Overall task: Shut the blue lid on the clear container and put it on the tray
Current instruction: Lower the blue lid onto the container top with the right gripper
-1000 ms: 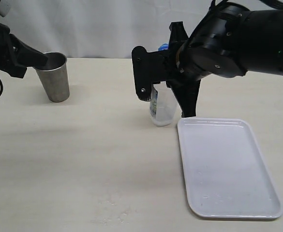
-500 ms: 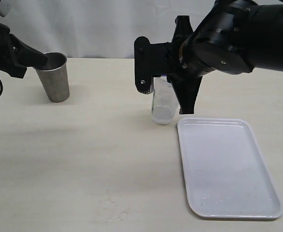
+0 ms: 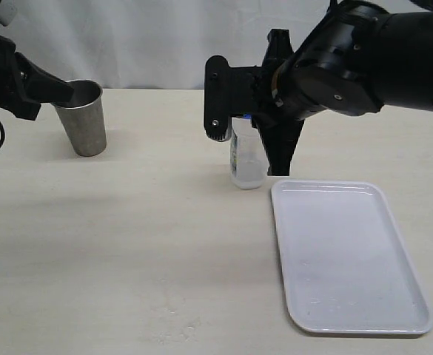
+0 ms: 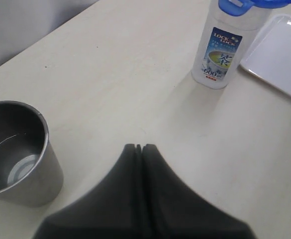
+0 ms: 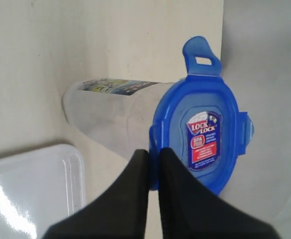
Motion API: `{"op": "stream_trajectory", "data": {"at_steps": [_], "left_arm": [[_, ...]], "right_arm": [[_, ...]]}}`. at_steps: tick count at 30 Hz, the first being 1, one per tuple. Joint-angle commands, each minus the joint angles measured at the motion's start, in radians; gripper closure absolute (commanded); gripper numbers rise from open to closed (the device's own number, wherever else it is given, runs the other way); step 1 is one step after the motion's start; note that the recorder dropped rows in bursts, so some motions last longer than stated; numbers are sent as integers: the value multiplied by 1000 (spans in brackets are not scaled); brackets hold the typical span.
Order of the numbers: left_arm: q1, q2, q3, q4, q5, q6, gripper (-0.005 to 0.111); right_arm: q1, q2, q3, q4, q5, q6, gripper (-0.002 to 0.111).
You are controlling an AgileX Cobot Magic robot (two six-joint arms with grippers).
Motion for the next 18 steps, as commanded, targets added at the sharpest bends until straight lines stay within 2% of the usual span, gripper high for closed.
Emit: {"op": "stream_trajectory", "data": {"at_steps": [1,7,18], "left_arm": [[2,-2,2,-7,9,-2,107],[2,-2,2,-7,9,-2,107],[2,-2,2,-7,12,-2,107]], "right_arm": [[-11,0,4,-11,-54,29,104],[-11,0,4,-75,-52,67,104],[-22,3,12,-68,-65,69,104]]}}
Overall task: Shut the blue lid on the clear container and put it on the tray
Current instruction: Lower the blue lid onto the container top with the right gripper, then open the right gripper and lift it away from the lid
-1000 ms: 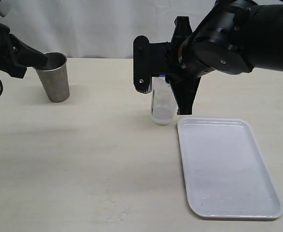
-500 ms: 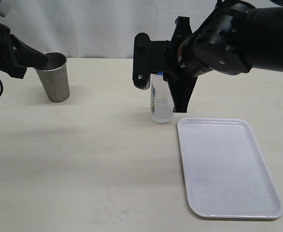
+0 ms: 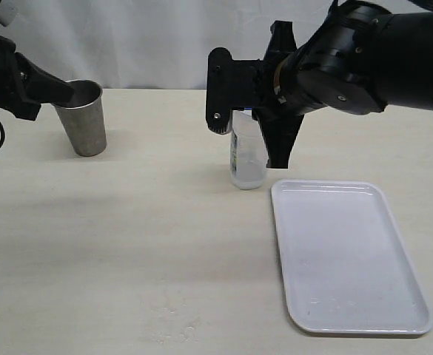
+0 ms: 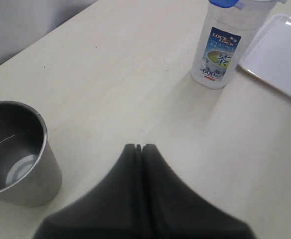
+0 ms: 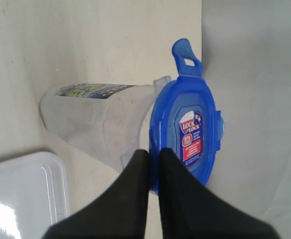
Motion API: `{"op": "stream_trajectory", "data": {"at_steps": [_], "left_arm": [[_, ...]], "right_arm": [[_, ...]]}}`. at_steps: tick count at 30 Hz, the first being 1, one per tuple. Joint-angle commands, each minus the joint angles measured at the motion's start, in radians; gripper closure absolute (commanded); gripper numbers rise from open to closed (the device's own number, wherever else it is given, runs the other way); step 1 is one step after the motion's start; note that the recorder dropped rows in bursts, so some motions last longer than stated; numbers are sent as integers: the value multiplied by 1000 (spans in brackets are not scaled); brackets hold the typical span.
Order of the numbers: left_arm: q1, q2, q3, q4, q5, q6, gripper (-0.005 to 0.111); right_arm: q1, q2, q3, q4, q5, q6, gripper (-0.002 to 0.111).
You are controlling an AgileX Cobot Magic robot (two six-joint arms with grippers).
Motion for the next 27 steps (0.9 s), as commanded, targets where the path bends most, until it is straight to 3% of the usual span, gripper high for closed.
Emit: {"op": "stream_trajectory", "data": {"at_steps": [1,5,9,15,22,27], "left_arm": [[2,-2,2,-7,9,-2,107],[2,-2,2,-5,10,-2,107],[2,-2,2,-4,14,-2,107],[2,-2,2,-4,14,-2,107],[2,-2,2,-4,14,-2,107],[2,-2,2,-4,14,-2,107]], "right_arm": [[-7,-1,8,-2,-19,7,104],[-7,-1,8,20,-23,3,102],[-7,-1,8,20,-20,3,84],[-7,-1,8,20,-17,5,70],[-7,-1,8,22,-6,34,68],[-5,-3,8,28,-6,44,48]]}}
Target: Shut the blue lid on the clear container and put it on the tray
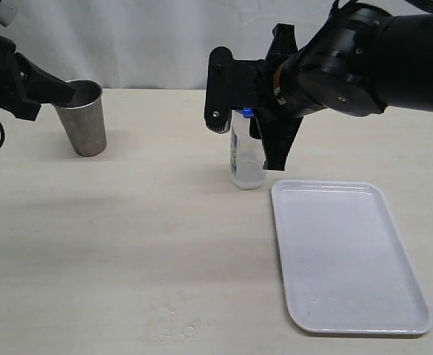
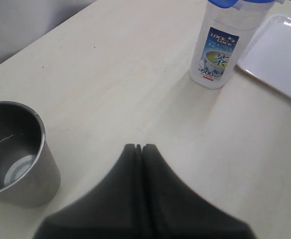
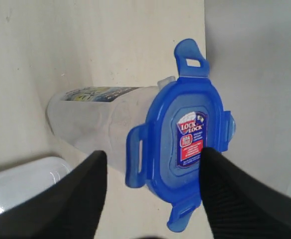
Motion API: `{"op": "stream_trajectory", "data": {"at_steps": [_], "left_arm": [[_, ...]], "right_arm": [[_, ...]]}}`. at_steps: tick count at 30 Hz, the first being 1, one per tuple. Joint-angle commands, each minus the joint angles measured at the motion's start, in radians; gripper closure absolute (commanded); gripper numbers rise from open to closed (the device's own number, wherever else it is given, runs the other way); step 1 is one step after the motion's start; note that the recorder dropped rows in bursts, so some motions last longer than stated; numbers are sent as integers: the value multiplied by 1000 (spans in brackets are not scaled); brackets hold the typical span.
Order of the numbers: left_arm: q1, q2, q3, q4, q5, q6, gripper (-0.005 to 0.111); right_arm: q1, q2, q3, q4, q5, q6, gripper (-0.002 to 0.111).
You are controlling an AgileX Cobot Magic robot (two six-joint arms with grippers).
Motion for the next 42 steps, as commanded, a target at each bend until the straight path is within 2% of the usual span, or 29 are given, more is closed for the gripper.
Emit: {"op": "stream_trajectory", "data": {"at_steps": [1,11,18,22,23,25,29,30,33,37,40,42], "left_arm": [[2,-2,2,-4,7,-2,107],[2,-2,2,-7,9,-2,107],[2,-2,2,-30,14,-2,107],[2,-2,2,-100,87,45,107],[2,-2,2,-129,111,66,107],[-10,-2,2,-208,174,124,107],[-95,0,2,-323,216,250,107],[-121,2,2,-345,194,292,107],[-215,19,2,-448,60,426,107],[-305,64,-11,-610,-124,521,107],[-321,117,-53,-622,-160,519,107],[-321,160,-75,-655,-151,519,107]], "right_arm": [[-4,-3,2,11,4,21,46],[28,-78,2,41,26,27,46],[34,-228,2,214,39,34,46],[34,-338,2,242,46,100,47],[34,-359,2,238,46,139,49],[23,-403,2,216,40,232,62],[-65,-418,15,212,6,418,104],[-92,-404,20,222,0,463,104],[-202,-344,13,387,4,474,104],[-349,-243,-37,816,103,219,104],[-457,-166,-82,1136,211,-5,104],[-506,-115,-104,1263,267,-99,104]]}}
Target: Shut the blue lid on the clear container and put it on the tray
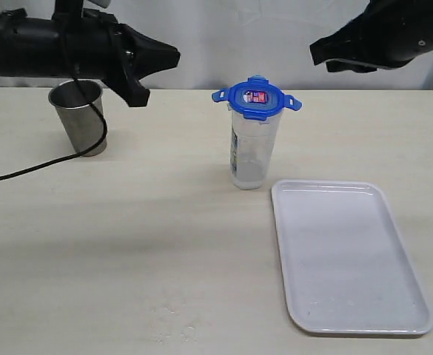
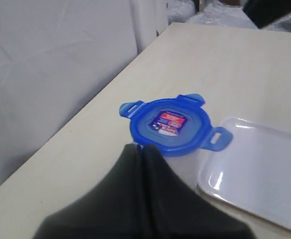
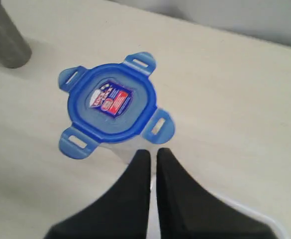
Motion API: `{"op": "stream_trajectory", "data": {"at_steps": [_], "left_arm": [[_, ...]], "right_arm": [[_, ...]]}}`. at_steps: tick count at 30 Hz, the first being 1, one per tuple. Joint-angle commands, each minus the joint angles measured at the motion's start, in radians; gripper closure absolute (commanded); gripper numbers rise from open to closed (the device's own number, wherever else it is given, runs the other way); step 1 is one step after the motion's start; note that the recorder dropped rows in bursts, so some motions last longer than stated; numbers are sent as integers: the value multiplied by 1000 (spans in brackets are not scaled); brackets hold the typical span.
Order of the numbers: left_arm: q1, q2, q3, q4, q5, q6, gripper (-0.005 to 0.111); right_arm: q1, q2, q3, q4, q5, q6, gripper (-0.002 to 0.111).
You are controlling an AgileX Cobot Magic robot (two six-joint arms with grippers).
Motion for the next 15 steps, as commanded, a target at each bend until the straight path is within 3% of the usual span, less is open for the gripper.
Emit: {"op": "stream_trajectory", "data": {"at_steps": [1,9,15], "left_arm": [[-11,89,-53,-76,-33,31,107],[-28,231,-163,-76,40,31,107],[-67,319,-284,-76,-8,31,107]], "right_arm": [[-109,97,-52,325,122,-229,104],[-134,161,-74,353,231,-222,104],[-134,143,-96,348,390,-222,104]]}}
